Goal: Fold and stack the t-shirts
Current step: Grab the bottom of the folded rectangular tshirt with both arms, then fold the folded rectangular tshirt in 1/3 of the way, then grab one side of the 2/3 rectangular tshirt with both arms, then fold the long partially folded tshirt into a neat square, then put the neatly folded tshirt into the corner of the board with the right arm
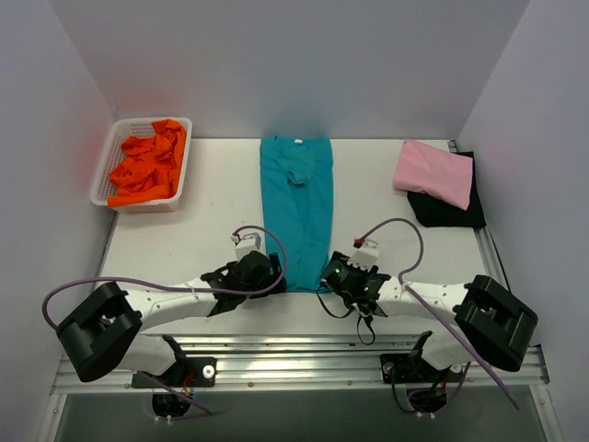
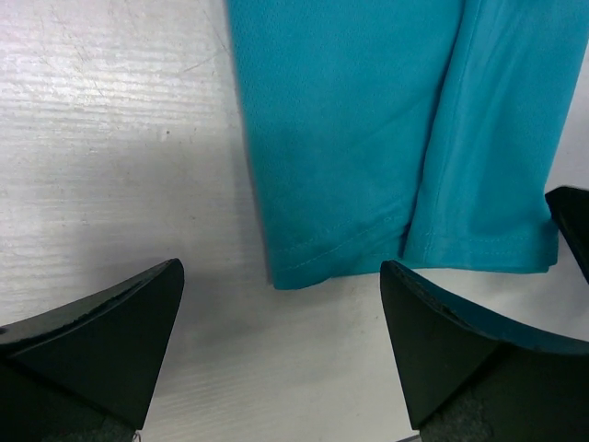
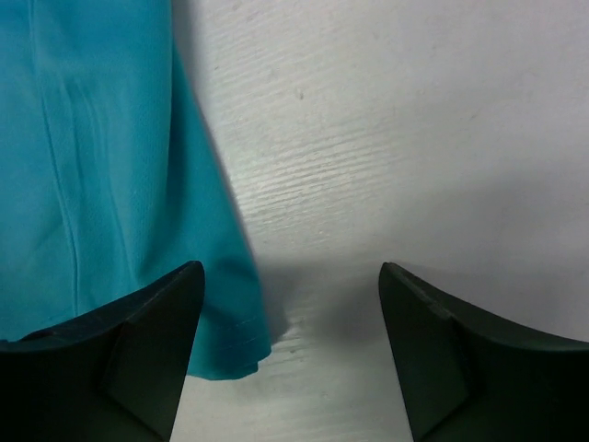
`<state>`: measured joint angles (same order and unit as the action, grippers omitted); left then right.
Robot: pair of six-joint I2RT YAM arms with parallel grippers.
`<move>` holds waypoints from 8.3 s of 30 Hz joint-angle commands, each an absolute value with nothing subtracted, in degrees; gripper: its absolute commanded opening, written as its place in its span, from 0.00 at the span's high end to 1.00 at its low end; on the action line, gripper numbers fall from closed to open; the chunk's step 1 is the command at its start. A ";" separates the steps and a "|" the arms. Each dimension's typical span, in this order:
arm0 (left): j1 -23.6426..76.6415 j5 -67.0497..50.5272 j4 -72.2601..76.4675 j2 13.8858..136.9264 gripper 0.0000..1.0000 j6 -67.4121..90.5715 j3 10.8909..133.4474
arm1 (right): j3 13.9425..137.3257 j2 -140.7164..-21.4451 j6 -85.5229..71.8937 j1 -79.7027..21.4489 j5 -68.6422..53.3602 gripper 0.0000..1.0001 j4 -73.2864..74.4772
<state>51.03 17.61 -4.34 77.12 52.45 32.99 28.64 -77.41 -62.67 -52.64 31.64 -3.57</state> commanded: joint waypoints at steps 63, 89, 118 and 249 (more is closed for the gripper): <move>38.50 17.85 -7.48 76.89 0.98 42.28 57.65 | 67.48 -90.78 -51.33 -46.94 48.44 1.00 12.05; 15.82 -4.49 -7.13 116.39 0.06 38.75 94.46 | 101.54 -120.25 -34.62 -28.03 33.04 0.00 6.16; 32.52 8.88 10.28 98.44 0.06 50.80 50.45 | 57.83 -108.01 -42.19 -37.71 28.39 0.16 -13.27; 9.32 -0.53 -6.15 92.81 0.05 37.53 69.52 | 67.32 -119.79 -37.88 -30.84 -4.92 0.00 -26.99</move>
